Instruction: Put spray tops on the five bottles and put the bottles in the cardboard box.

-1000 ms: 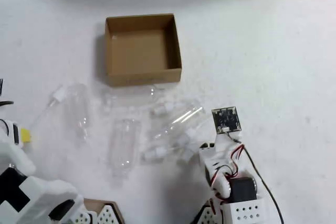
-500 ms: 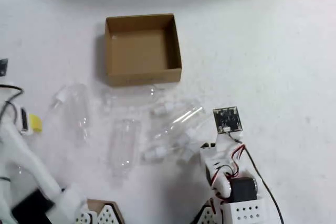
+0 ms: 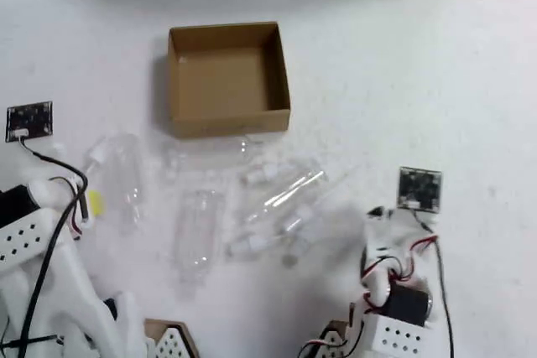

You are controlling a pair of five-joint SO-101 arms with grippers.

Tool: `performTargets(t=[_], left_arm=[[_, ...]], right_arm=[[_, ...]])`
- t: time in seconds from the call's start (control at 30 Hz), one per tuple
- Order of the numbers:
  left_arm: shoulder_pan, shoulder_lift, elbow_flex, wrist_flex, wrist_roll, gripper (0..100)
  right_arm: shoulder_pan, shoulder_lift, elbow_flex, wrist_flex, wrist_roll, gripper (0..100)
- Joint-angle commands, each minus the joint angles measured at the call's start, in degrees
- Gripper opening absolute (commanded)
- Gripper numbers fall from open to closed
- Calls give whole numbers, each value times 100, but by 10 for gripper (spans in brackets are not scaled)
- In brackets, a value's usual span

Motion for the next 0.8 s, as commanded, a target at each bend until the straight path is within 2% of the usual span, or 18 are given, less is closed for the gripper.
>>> performTargets(t=[0.0, 0.13, 0.23, 0.3, 0.43, 0.57, 0.67, 0.77], left_arm=[[-22, 13, -9, -220, 79, 68], [-418, 259, -44, -273, 88, 68], [-576, 330, -9, -387, 88, 65], [-629, 374, 53, -536, 97, 65], [-637, 338, 167, -668, 97, 64], [-664, 338, 167, -668, 97, 64], [-804, 338, 149, -677, 97, 64], [-848, 338, 167, -791, 97, 64]], right_arm=[[646, 13, -264, -752, 879, 17], [637, 13, -369, -769, 2259, 15], [444, 48, -536, -725, 2514, 15], [242, 57, -712, -602, 2980, 15], [-549, 66, -1415, 198, 3745, 15], [-1525, 75, -2242, 1095, 3912, 17], [-2079, 233, -2488, 1138, 3965, 18], [-2677, 734, -2716, 1165, 4431, 18]])
